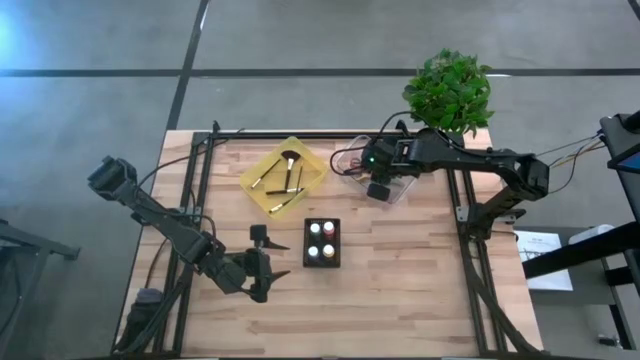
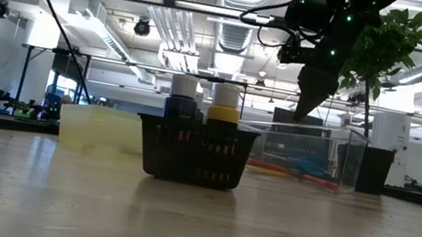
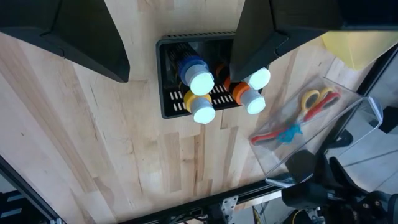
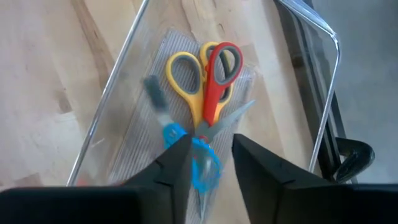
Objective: Pick & Place Paint Supplies
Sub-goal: Put the blue scissors into the transparent bin, then return to Home Position
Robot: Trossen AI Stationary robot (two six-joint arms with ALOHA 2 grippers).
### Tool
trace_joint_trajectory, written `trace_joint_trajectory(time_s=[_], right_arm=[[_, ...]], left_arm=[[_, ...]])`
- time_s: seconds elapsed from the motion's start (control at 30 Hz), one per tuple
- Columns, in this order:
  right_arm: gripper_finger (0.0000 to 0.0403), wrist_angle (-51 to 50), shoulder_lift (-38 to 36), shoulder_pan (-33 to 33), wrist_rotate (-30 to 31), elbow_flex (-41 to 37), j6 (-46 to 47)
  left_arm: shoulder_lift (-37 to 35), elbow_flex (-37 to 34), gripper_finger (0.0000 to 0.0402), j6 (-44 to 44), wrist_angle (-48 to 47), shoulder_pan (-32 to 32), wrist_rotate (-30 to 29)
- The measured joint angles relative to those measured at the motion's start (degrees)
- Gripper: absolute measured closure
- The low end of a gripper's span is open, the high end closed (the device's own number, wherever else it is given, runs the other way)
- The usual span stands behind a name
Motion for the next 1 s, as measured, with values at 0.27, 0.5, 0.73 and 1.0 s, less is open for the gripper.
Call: trace_joint_trajectory(time_s=[0.27, 0.5, 0.73, 1.0], right_arm=[[0.0246, 0.07, -1.29, 0.72, -0.23, 0.82, 0.65], [0.0241, 5.15, -6.05, 7.47, -8.65, 3.56, 4.43], [0.0241, 8.73, -10.45, 18.99, -11.15, 2.87, 8.17], [0.0241, 14.3, -11.83, 32.43, -10.2, 2.49, 11.19]], left_arm=[[0.0, -0.01, 0.0115, 0.39, -0.01, 0.0, 0.0], [-0.17, -0.02, 0.0115, 0.26, -3.58, -0.04, 0.02], [-2.5, -4.69, 0.0115, -7.95, -9.52, -0.64, 2.6], [-9.85, -26.7, 0.0115, 11.26, 43.49, 2.38, 17.07]])
